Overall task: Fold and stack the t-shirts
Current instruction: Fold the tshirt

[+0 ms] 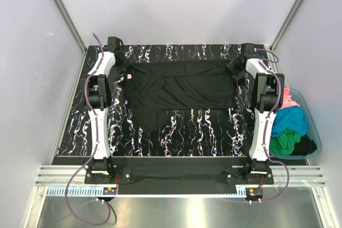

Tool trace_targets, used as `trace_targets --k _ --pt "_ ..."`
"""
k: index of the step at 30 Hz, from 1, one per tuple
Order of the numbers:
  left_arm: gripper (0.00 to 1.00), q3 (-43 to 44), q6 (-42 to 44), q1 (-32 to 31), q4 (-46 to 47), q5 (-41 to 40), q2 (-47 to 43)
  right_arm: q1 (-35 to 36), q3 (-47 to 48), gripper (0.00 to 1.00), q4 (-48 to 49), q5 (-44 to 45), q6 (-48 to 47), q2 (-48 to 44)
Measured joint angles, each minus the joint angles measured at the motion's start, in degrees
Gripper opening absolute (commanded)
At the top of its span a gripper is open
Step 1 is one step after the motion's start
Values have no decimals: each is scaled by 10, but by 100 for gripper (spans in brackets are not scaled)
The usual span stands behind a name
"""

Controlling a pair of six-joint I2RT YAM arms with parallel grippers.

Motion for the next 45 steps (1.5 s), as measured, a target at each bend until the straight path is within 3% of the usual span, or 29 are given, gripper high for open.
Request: trace_targets --k 7,11,13,18,21,26,32,45 --pt "51 10 10 34 16 27 6 7 0 52 -50 5 -10 -23" --pt "53 -41 30 47 11 31 -46 7 -2 56 -104 11 -30 -69" --pt "53 -78 39 46 -6 26 -96 7 -19 51 -122 15 -36 -109" --pt "52 -208 53 21 -37 -4 -297 7 -97 24 -169 19 -61 -245" --pt "52 -342 50 -11 -27 0 -447 7 -155 20 -187 13 -85 -312" --pt "51 -545 25 -87 -27 15 -586 7 -265 20 -208 -9 -114 -368" --pt "52 -719 -9 -100 -31 45 -645 7 -356 19 -196 -27 -126 -380" --pt "48 -771 -25 -101 30 64 -611 8 -478 17 -127 14 -125 -373"
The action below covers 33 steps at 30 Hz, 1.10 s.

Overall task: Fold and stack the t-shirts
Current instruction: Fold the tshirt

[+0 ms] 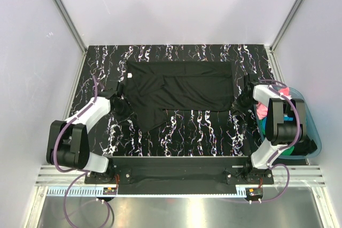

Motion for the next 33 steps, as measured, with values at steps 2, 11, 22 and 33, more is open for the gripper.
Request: trace_targets --k 2,11,22,33 --pt "47 0 -4 2 -3 -11 4 0 -9 19 0 11 -4 0" --pt "50 96 -6 21 -38 -39 36 0 13 43 -28 14 -18 -42" --pt "53 53 -16 -22 -30 -44 60 0 78 32 7 -2 16 6" --pt "50 -35 -108 -93 -8 -46 -17 0 14 18 41 4 20 23"
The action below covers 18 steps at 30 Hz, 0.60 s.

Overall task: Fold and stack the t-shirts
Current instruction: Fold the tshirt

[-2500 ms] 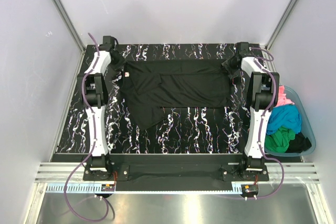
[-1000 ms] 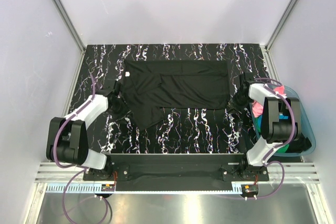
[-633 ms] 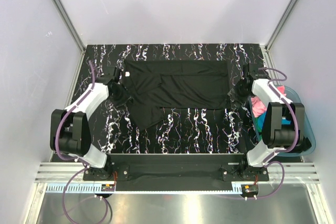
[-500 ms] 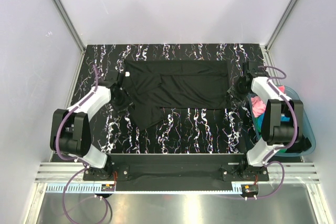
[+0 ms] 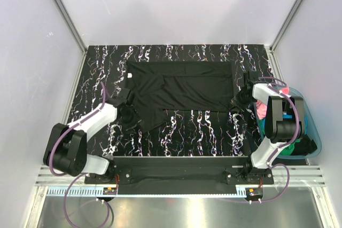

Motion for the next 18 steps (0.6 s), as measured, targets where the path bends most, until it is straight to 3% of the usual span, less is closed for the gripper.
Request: trace_targets --k 8,12,15,16,18 --pt "45 -27 -46 -23 32 3 11 3 -26 15 17 0 -1 -20" --pt "36 -27 -53 -28 38 3 33 4 -38 13 20 1 -2 -29" --pt "16 -27 -53 -31 37 -4 33 4 -41 13 20 1 -2 -32" --pt "4 -27 -53 -31 36 -7 33 4 -42 13 20 1 -3 -32" --pt "0 -23 -50 -31 29 -16 33 5 -42 14 20 2 -6 -33"
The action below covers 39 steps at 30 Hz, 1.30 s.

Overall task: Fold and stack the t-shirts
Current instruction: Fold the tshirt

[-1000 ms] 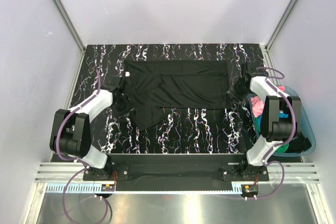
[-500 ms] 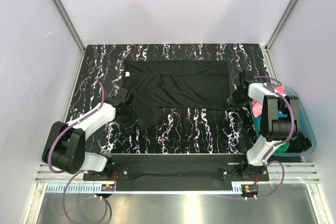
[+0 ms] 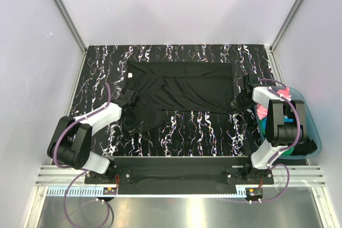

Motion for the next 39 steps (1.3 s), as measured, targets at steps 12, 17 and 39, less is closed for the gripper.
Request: trace_targets --k 12,17,39 --pt "0 49 19 0 -68 -42 -34 2 7 40 -14 13 -13 -5" --pt "0 49 21 0 -82 -47 -43 2 17 43 -52 14 -11 -36" --pt "0 74 39 0 -108 -56 -47 7 -5 33 -52 41 54 -62"
